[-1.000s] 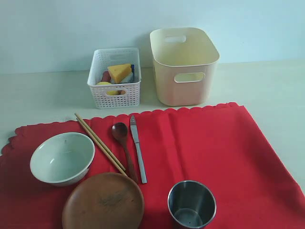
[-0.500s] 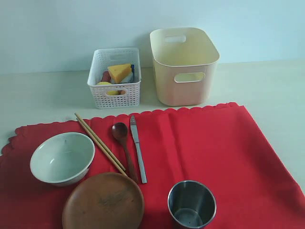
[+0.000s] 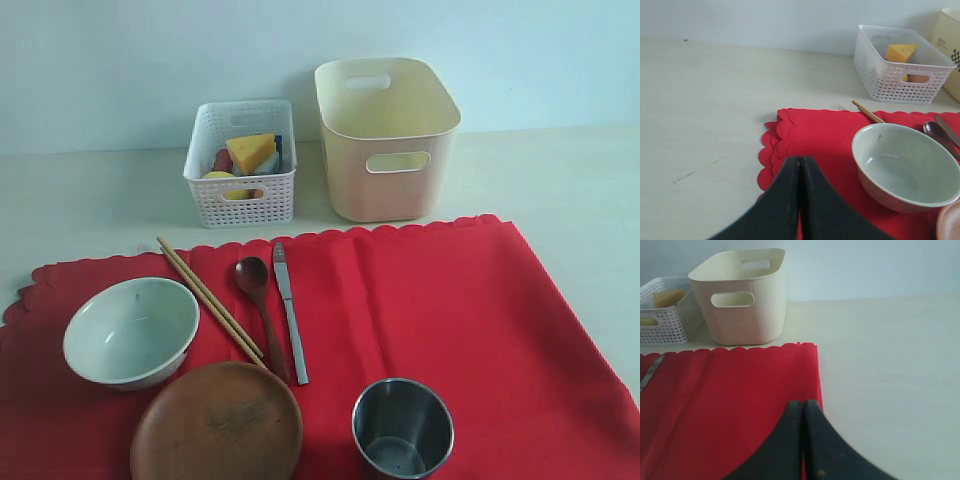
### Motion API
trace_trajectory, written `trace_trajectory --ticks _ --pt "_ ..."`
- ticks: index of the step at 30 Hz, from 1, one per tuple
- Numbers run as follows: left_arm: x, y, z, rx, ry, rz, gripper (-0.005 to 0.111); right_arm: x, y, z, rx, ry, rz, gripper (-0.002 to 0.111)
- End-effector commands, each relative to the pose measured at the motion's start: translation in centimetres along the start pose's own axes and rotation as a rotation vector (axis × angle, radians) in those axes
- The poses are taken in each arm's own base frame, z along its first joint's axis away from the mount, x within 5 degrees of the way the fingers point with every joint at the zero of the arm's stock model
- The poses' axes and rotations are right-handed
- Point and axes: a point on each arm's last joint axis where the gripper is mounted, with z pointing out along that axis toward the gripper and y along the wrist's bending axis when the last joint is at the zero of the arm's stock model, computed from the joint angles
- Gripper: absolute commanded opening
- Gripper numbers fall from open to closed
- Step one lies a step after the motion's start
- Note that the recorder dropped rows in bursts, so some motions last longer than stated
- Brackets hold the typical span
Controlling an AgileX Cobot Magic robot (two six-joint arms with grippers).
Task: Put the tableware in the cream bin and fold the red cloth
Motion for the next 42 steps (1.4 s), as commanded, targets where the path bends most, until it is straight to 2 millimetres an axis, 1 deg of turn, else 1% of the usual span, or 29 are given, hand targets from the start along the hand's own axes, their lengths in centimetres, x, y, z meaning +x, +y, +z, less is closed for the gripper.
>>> trace_trajectory --ticks 1,2,5,6,8,10,27,31,32,36,40,42 --pt "-0.1 0.0 0.0 -0.001 -0.017 0.001 0.001 -2.6 0.1 -0.8 0.003 -0.069 -0.007 0.0" --pt "-0.1 0.0 0.0 -0.001 -0.017 0.001 0.001 -4.1 0.1 -1.2 0.002 -0.09 -0.006 0.0" --pt "-0.1 0.0 0.0 -0.001 -0.017 0.001 0.001 -6.9 0.3 -1.8 0.0 -0.129 -0.004 0.0" --pt "-0.1 0.0 0.0 -0.001 -0.017 0.001 0.001 -8.3 0.3 -2.3 -0.002 -0.165 -0.003 0.0" --pt "-0.1 0.0 0.0 -0.001 -0.017 0.001 0.001 -9.3 0.3 -2.9 -0.004 -0.201 -0.002 0.0" --pt "-0.1 0.0 0.0 -0.001 -0.017 0.001 0.001 -9.8 0.4 -3.2 -0.005 -0.219 -0.001 0.0" --pt "-0.1 0.0 0.0 -0.001 -0.017 0.001 0.001 -10.0 0.4 -3.2 -0.012 -0.237 0.029 0.0" --pt "-0.1 0.0 0.0 -0.001 -0.017 0.001 0.001 -9.9 0.7 -3.2 -0.061 -0.23 0.187 0.0" --pt "-0.1 0.0 0.0 -0.001 -0.017 0.001 0.001 -9.8 0.7 -3.2 -0.066 -0.22 0.196 0.0" --pt "-0.1 0.0 0.0 -0.001 -0.017 0.001 0.001 -9.4 0.9 -2.5 -0.075 -0.14 0.178 0.0" --pt "-0.1 0.0 0.0 -0.001 -0.017 0.001 0.001 -9.3 1.5 -1.0 -0.117 -0.048 0.174 0.0" --pt "-0.1 0.0 0.0 -0.001 -0.017 0.001 0.001 -9.5 1.8 -0.2 -0.143 -0.002 0.17 0.0"
